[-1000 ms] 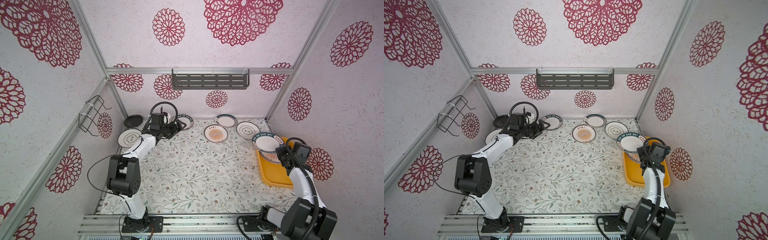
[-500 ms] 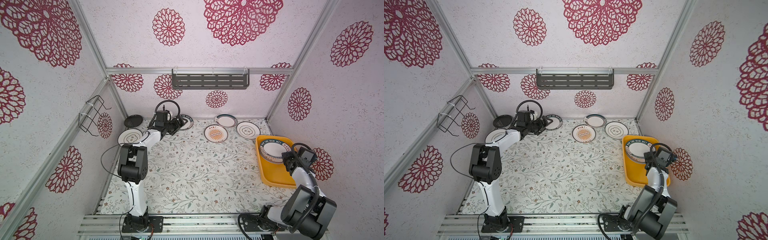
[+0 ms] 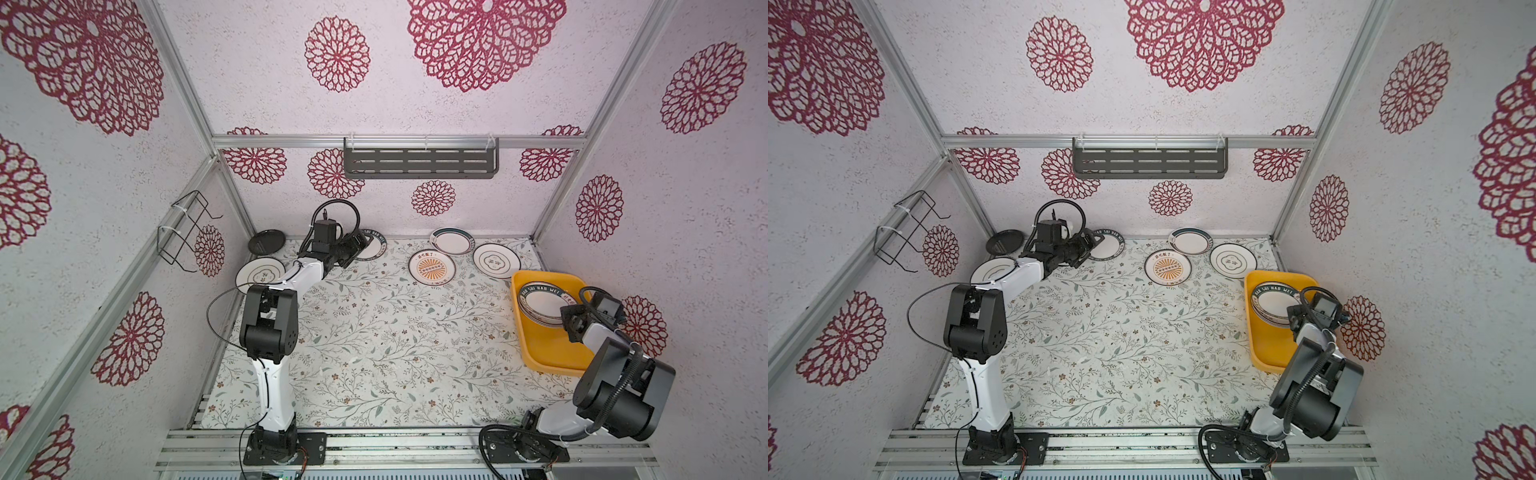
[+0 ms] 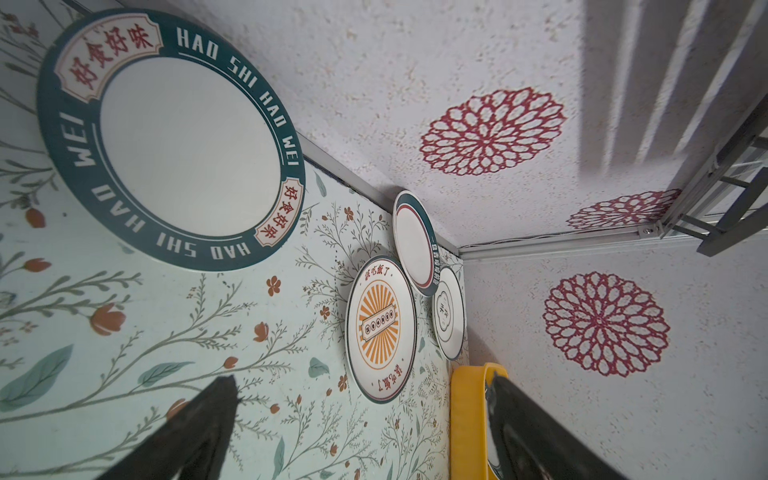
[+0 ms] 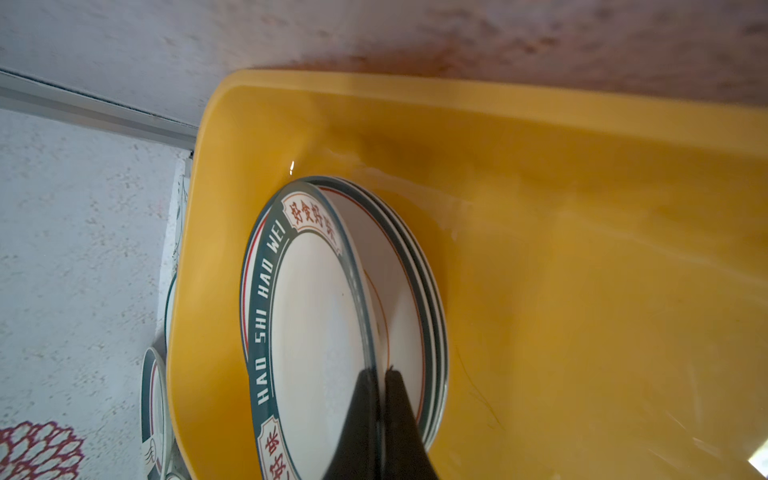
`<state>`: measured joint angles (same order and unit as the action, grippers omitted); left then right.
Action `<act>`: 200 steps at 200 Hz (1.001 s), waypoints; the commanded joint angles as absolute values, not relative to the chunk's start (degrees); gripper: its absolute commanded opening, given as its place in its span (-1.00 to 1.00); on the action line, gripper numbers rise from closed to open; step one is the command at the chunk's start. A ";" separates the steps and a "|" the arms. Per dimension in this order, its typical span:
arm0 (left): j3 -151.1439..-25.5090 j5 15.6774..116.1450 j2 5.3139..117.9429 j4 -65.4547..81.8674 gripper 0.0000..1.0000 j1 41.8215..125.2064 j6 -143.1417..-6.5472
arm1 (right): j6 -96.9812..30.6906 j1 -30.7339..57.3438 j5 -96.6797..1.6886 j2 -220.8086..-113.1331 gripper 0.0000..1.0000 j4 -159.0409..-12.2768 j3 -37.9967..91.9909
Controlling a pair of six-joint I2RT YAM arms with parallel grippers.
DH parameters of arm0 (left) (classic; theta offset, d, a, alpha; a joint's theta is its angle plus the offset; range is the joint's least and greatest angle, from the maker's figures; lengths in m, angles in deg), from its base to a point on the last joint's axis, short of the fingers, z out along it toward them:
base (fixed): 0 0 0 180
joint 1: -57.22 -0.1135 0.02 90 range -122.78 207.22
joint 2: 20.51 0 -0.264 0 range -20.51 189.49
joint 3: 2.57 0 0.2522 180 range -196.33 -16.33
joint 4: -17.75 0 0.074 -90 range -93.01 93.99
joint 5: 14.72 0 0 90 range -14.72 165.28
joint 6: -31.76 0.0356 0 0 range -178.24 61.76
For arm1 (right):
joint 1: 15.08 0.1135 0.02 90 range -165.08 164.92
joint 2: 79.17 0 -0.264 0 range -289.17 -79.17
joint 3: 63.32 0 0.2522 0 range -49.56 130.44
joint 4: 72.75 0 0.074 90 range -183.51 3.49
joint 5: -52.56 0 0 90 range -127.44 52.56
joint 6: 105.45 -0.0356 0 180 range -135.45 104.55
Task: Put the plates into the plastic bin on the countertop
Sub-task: 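Carry the green-rimmed plate into the yellow bin with the right gripper, then lower the plate onto the stack and open the right gripper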
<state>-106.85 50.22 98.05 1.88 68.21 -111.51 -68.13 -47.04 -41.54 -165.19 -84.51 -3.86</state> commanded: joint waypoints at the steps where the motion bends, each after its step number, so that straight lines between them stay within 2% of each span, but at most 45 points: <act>1: -107.75 52.10 99.44 3.25 0.94 68.04 -112.32 | -69.25 -47.25 -40.26 -165.78 -1.00 -81.92 -1.59; 48: -108.38 51.82 101.04 4.34 0.94 67.75 -114.40 | -69.13 -47.25 -40.39 -167.06 -1.00 -81.62 -1.50; 58: -108.63 51.63 101.36 4.42 0.94 67.67 -114.49 | -69.02 -47.25 -40.35 -167.15 -0.86 -82.10 -1.48; 82: -109.24 51.77 101.74 4.16 0.94 67.60 -114.63 | -68.46 -47.25 -40.26 -167.20 -0.82 -83.02 -1.29; 106: -109.88 52.15 102.31 3.29 0.94 67.42 -114.84 | -68.02 -47.25 -40.47 -167.65 -0.62 -84.09 -0.70; 142: -108.98 52.99 101.42 2.45 0.94 67.42 -114.52 | -67.29 -47.16 -40.69 -167.85 -0.47 -85.62 0.13; 155: -108.54 52.98 100.97 1.98 0.94 67.42 -114.25 | -67.12 -47.16 -40.79 -167.76 -0.35 -86.17 0.38; 173: -108.00 53.41 100.21 0.91 0.94 67.42 -113.49 | -66.57 -47.16 -41.29 -167.50 -0.02 -87.16 0.87; 200: -106.69 54.32 98.19 -0.71 0.94 67.46 -111.72 | -63.65 -46.98 -42.46 -167.24 0.28 -90.05 2.23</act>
